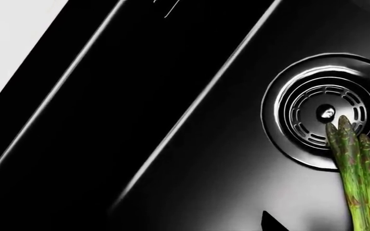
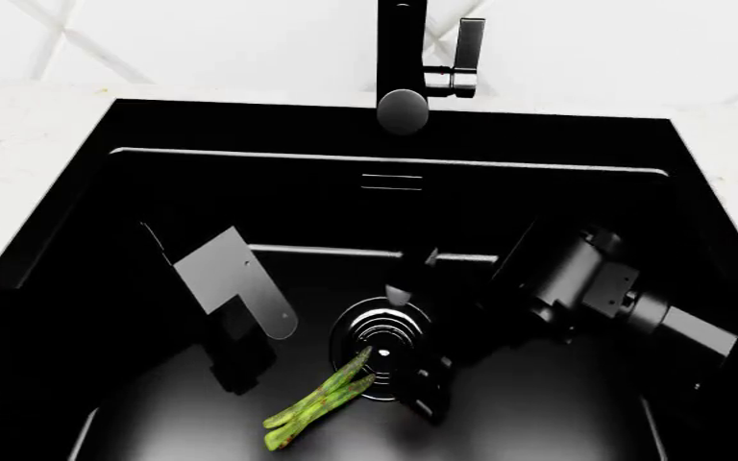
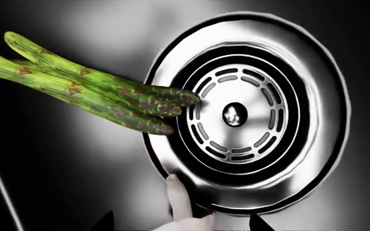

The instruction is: Pick up the fruits and vegetables and place them in the sink. Turn on the sink faucet to wash them. Then turn the sink off and put them in the tray.

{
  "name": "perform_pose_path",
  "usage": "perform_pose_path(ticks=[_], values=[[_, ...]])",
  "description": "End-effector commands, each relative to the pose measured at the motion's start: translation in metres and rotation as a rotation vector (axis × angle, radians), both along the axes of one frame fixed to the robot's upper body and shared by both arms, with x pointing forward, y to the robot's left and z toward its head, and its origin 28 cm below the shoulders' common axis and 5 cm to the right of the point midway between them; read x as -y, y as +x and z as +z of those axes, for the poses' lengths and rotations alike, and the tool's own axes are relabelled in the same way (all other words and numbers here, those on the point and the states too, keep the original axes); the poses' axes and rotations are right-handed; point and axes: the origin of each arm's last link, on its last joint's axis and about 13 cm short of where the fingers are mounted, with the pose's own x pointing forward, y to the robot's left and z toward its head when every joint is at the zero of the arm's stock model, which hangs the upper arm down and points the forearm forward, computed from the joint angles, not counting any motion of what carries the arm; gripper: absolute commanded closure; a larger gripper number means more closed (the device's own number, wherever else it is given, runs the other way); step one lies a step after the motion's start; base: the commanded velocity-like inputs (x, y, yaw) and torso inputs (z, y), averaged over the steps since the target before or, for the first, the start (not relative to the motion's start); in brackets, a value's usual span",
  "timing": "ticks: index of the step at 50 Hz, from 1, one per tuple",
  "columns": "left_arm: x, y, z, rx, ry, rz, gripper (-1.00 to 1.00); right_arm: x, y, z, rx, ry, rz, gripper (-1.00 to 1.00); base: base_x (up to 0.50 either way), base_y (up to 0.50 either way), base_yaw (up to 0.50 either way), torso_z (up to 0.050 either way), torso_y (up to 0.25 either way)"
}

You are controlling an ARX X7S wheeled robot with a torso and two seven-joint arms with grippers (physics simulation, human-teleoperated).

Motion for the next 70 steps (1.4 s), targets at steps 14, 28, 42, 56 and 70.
perform_pose_path(ticks=[14,28,42,56,70], values=[[-0.001,0.0,-0.001,0.0,-0.001,0.001,-1.0,0.002,0.002,-0.012,-0.033,-0.056,-0.027,-1.0,0.0,0.0,0.0,0.0,0.0],[-0.001,0.0,-0.001,-0.002,-0.001,0.003,-1.0,0.001,0.008,-0.023,-0.052,-0.038,-0.038,-1.0,0.0,0.0,0.0,0.0,0.0],[-0.002,0.001,-0.001,-0.004,0.0,0.005,-1.0,0.001,0.008,-0.036,-0.099,-0.092,-0.034,-1.0,0.0,0.0,0.0,0.0,-0.001],[-0.001,0.001,-0.001,-0.004,-0.002,0.004,-1.0,0.004,0.005,-0.034,-0.11,-0.128,-0.029,1.0,0.0,0.0,0.0,0.0,-0.002],[0.0,0.001,-0.002,-0.009,0.001,-0.002,-1.0,0.024,-0.006,-0.001,-0.024,-0.141,-0.084,1.0,0.0,0.0,0.0,0.0,-0.001]])
